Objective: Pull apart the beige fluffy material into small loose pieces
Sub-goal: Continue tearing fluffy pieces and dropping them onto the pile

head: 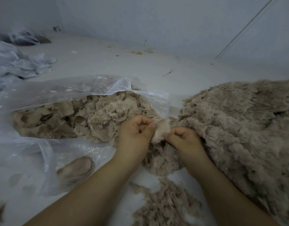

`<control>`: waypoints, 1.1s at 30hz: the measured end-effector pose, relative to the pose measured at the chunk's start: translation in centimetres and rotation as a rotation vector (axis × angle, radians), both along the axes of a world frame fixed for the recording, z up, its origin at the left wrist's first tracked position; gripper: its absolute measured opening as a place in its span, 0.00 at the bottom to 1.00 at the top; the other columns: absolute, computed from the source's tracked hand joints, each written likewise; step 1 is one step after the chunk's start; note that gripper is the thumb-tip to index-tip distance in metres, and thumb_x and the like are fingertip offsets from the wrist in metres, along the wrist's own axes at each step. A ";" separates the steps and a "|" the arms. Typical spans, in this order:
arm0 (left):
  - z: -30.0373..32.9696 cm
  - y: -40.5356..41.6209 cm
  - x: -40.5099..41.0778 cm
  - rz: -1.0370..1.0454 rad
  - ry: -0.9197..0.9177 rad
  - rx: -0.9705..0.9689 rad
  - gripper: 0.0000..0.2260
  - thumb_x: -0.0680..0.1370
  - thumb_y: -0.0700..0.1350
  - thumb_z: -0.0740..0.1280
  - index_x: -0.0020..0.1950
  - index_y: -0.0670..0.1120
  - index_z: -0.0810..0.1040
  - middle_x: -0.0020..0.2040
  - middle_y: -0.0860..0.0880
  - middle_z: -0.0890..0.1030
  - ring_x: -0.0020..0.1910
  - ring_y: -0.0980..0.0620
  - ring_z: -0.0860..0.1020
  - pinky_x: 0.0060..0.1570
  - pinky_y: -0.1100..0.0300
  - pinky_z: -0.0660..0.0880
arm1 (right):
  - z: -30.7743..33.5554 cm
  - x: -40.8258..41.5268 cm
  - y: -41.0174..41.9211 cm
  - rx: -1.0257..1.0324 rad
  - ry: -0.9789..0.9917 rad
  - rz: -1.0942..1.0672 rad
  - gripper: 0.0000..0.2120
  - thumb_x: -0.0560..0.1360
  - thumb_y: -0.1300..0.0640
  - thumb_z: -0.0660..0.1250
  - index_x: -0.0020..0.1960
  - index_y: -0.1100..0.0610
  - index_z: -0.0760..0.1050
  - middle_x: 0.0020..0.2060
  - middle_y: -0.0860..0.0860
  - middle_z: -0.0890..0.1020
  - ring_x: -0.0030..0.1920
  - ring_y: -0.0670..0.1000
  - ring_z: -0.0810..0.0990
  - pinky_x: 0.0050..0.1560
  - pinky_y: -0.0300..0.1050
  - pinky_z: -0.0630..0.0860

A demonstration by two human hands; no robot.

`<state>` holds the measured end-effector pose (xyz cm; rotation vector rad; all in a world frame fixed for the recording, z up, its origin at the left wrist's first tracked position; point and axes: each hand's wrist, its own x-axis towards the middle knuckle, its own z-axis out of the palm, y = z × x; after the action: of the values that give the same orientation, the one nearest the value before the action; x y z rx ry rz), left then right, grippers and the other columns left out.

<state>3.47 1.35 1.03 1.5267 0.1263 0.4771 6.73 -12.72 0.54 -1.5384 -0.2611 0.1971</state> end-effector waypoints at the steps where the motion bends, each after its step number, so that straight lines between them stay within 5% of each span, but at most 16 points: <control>1: 0.0 0.0 0.0 0.018 -0.008 0.014 0.08 0.78 0.39 0.69 0.39 0.47 0.79 0.35 0.32 0.77 0.29 0.36 0.73 0.31 0.45 0.74 | -0.1 0.1 0.0 -0.024 0.004 -0.014 0.13 0.76 0.66 0.67 0.32 0.61 0.76 0.28 0.57 0.72 0.28 0.53 0.67 0.30 0.44 0.66; 5: 0.2 0.9 0.5 0.146 -0.001 0.017 0.11 0.77 0.38 0.68 0.36 0.49 0.78 0.29 0.42 0.73 0.27 0.50 0.67 0.29 0.58 0.66 | -0.2 0.3 0.0 -0.059 0.032 -0.083 0.18 0.75 0.68 0.65 0.32 0.53 0.82 0.32 0.59 0.81 0.35 0.55 0.76 0.36 0.44 0.74; 8: 1.6 2.4 0.6 0.226 -0.064 0.170 0.11 0.76 0.38 0.70 0.35 0.49 0.78 0.29 0.48 0.74 0.27 0.56 0.69 0.28 0.63 0.67 | -0.1 0.1 0.0 -0.136 -0.003 -0.059 0.17 0.75 0.66 0.66 0.35 0.48 0.84 0.39 0.70 0.80 0.37 0.56 0.73 0.38 0.49 0.70; 11: 3.4 4.4 1.2 0.392 -0.159 0.630 0.08 0.74 0.41 0.71 0.35 0.49 0.76 0.30 0.57 0.74 0.30 0.60 0.72 0.29 0.67 0.67 | -0.1 0.1 0.3 -0.194 -0.039 -0.057 0.18 0.75 0.65 0.66 0.36 0.45 0.84 0.37 0.69 0.80 0.30 0.55 0.70 0.33 0.45 0.68; 14: 4.3 6.1 2.4 0.585 -0.128 1.171 0.05 0.71 0.35 0.70 0.35 0.41 0.77 0.33 0.48 0.76 0.33 0.44 0.74 0.28 0.59 0.65 | -0.2 0.1 0.5 -0.187 -0.056 -0.068 0.18 0.75 0.64 0.67 0.35 0.45 0.84 0.38 0.62 0.83 0.33 0.67 0.74 0.38 0.48 0.71; 18: 4.0 7.0 2.9 0.510 0.348 1.515 0.11 0.71 0.33 0.64 0.32 0.45 0.69 0.31 0.48 0.73 0.32 0.46 0.68 0.31 0.58 0.64 | -0.2 0.2 0.4 -0.180 -0.050 -0.071 0.18 0.76 0.63 0.68 0.35 0.43 0.84 0.37 0.54 0.85 0.38 0.56 0.78 0.41 0.47 0.75; 23: 3.9 6.6 1.5 0.473 0.514 1.589 0.05 0.73 0.37 0.64 0.42 0.44 0.79 0.41 0.46 0.74 0.42 0.42 0.77 0.35 0.56 0.67 | -0.1 0.1 0.6 -0.163 -0.065 -0.076 0.18 0.76 0.63 0.68 0.35 0.43 0.84 0.38 0.55 0.84 0.38 0.62 0.79 0.39 0.51 0.76; 25: 4.2 6.0 0.8 0.517 0.432 1.585 0.03 0.71 0.37 0.65 0.40 0.44 0.76 0.50 0.42 0.73 0.39 0.42 0.73 0.32 0.56 0.63 | -0.3 0.2 0.5 -0.153 -0.065 -0.086 0.17 0.76 0.62 0.68 0.35 0.44 0.84 0.41 0.63 0.83 0.40 0.70 0.76 0.38 0.52 0.74; 28: 4.4 4.4 -0.1 0.468 0.207 1.520 0.08 0.66 0.34 0.66 0.37 0.44 0.70 0.45 0.40 0.71 0.31 0.44 0.66 0.27 0.60 0.54 | -0.6 0.4 0.5 -0.133 -0.038 -0.103 0.15 0.76 0.63 0.67 0.36 0.48 0.83 0.40 0.69 0.80 0.35 0.58 0.74 0.40 0.50 0.69; 33: 2.1 1.0 0.6 -0.112 0.190 1.393 0.08 0.74 0.39 0.63 0.52 0.46 0.73 0.50 0.47 0.67 0.42 0.42 0.75 0.31 0.53 0.67 | -0.8 0.5 0.5 -0.077 0.010 -0.129 0.11 0.75 0.64 0.66 0.35 0.56 0.78 0.33 0.59 0.76 0.35 0.55 0.72 0.38 0.48 0.70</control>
<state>4.11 2.40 3.17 2.9235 -0.2018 0.3061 7.22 -12.25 -0.26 -1.6241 -0.1471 0.1135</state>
